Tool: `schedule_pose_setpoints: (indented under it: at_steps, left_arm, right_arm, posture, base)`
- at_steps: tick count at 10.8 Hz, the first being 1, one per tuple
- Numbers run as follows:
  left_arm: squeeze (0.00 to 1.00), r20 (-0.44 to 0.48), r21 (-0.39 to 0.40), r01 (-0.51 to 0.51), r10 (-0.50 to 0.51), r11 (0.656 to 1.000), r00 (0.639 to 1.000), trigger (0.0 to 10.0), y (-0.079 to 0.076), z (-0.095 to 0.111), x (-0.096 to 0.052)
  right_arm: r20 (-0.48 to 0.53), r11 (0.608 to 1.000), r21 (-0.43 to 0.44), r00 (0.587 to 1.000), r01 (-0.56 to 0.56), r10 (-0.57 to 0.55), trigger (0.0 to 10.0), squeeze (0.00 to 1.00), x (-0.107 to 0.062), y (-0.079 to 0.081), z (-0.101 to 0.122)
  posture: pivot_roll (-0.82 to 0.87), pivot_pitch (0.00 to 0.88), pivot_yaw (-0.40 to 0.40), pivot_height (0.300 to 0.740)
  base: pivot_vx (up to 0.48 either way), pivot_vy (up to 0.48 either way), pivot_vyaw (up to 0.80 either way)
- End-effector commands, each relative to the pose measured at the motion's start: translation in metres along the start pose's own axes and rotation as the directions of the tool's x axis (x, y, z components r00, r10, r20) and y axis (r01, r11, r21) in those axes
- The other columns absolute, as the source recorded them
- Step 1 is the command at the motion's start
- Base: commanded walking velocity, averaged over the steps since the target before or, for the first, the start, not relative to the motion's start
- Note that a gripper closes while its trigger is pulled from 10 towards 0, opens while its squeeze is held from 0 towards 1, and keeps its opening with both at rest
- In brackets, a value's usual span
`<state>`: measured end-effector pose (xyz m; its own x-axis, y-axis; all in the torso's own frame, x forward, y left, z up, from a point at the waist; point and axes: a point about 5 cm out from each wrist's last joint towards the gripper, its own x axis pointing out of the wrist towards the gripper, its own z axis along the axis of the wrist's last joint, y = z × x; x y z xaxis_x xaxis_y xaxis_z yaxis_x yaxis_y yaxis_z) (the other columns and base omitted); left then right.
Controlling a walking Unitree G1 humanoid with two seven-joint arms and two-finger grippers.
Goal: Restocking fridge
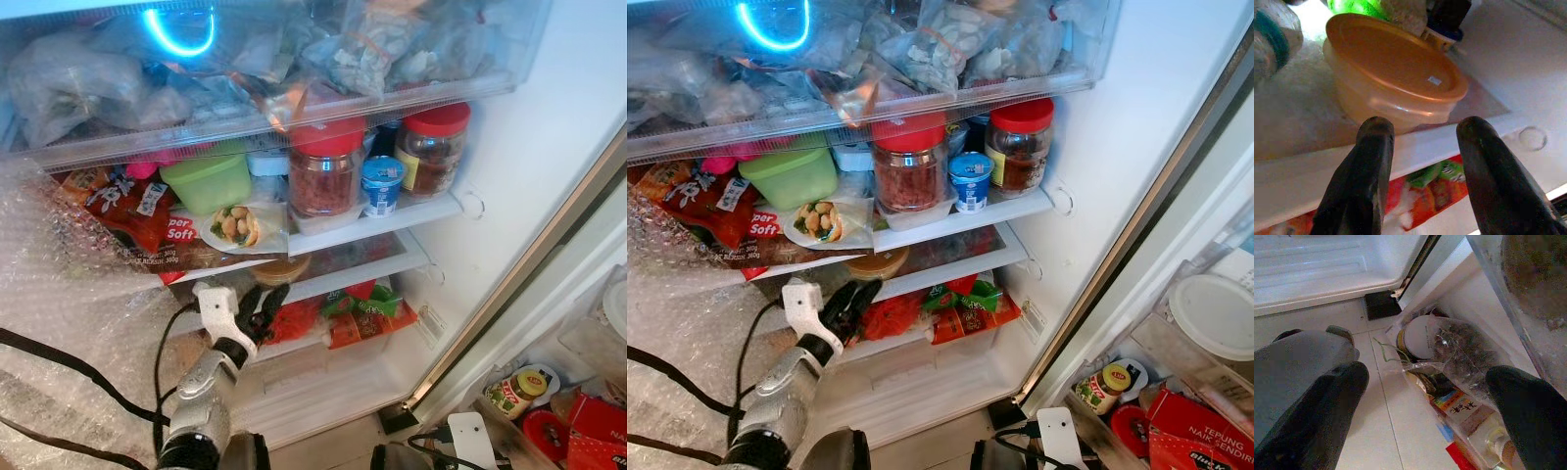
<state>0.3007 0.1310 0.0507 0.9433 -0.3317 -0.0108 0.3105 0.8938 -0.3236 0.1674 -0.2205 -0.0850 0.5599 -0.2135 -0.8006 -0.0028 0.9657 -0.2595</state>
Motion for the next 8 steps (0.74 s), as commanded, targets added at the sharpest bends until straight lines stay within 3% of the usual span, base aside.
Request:
schedule_pose_setpoints:
  at_steps: [1, 5, 8]
  left_arm:
    - [0.0, -0.021, 0.034, -0.003, 0.004, 0.999, 1.0, 10.0, 0.0, -0.004, -0.002]
    - [0.0, -0.091, 0.213, -0.084, 0.106, 0.973, 0.99, 10.0, 0.007, -0.009, 0.007]
    - [0.0, -0.111, 0.293, -0.05, 0.085, 0.955, 0.99, 10.0, -0.001, -0.006, 0.02]
  right_arm:
    - [-0.01, 1.0, -0.009, 1.0, -0.005, 0.005, 10.0, 0.0, -0.001, 0.001, -0.003]
    - [-0.009, 1.0, -0.003, 1.0, -0.005, 0.005, 10.0, 0.0, -0.001, 0.002, -0.003]
    - [-0.01, 1.0, 0.001, 1.0, -0.002, 0.002, 10.0, 0.0, -0.001, 0.002, -0.004]
  posture:
    - [-0.06, 0.043, -0.01, 0.651]
    - [-0.08, 0.041, 0.0, 0.651]
    - [-0.09, 0.034, 0.003, 0.651]
  base:
    - [0.0, 0.0, 0.0]
    - [0.0, 0.0, 0.0]
    - [0.0, 0.0, 0.0]
